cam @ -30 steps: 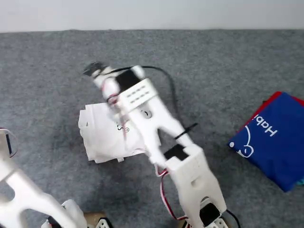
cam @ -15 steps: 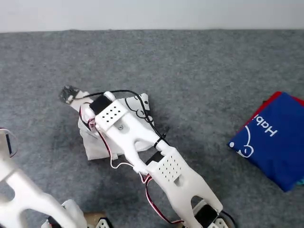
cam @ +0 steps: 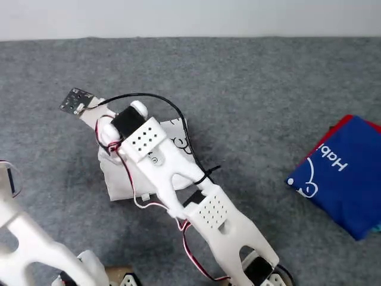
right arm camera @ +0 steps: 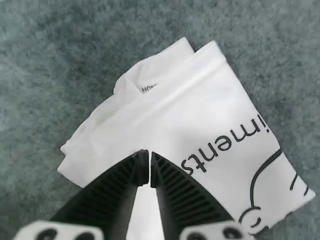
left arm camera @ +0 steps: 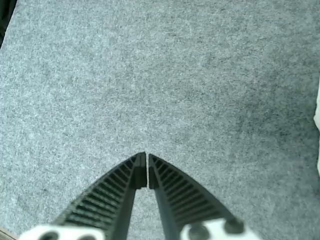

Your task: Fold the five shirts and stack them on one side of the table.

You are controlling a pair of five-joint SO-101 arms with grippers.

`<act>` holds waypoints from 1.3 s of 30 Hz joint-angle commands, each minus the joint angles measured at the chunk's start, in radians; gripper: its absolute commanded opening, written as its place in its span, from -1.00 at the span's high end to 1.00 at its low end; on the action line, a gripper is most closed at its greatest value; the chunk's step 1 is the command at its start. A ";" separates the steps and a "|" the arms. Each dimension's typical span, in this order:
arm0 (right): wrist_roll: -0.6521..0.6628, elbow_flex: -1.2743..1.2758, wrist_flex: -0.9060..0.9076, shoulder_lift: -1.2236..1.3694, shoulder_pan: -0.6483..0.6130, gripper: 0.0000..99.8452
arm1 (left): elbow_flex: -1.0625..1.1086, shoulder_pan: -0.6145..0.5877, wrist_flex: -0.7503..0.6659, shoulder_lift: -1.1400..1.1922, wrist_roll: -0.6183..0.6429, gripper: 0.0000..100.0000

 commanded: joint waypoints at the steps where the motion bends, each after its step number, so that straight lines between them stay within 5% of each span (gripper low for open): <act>1: -0.061 0.023 0.045 -0.090 0.064 0.97 | -0.008 0.008 -0.017 -0.028 0.006 0.97; 5: -0.137 0.229 0.045 -0.225 0.111 0.97 | -0.008 0.003 -0.015 -0.028 0.006 0.97; 11: -0.414 0.542 0.042 -0.452 0.170 0.93 | -0.007 0.002 -0.015 -0.028 0.006 0.97; 17: -0.640 0.772 0.041 -0.527 0.242 0.44 | -0.008 0.006 0.000 -0.028 0.000 0.97; 20: -0.700 0.793 0.035 -0.503 0.246 0.35 | -0.013 0.005 0.006 -0.028 -0.002 0.97; 33: -0.706 0.793 -0.093 -0.236 0.225 0.37 | -0.013 0.006 0.005 -0.029 -0.002 0.97; 39: -0.697 0.792 -0.070 -0.171 0.231 0.80 | -0.013 0.005 0.005 -0.029 -0.002 0.97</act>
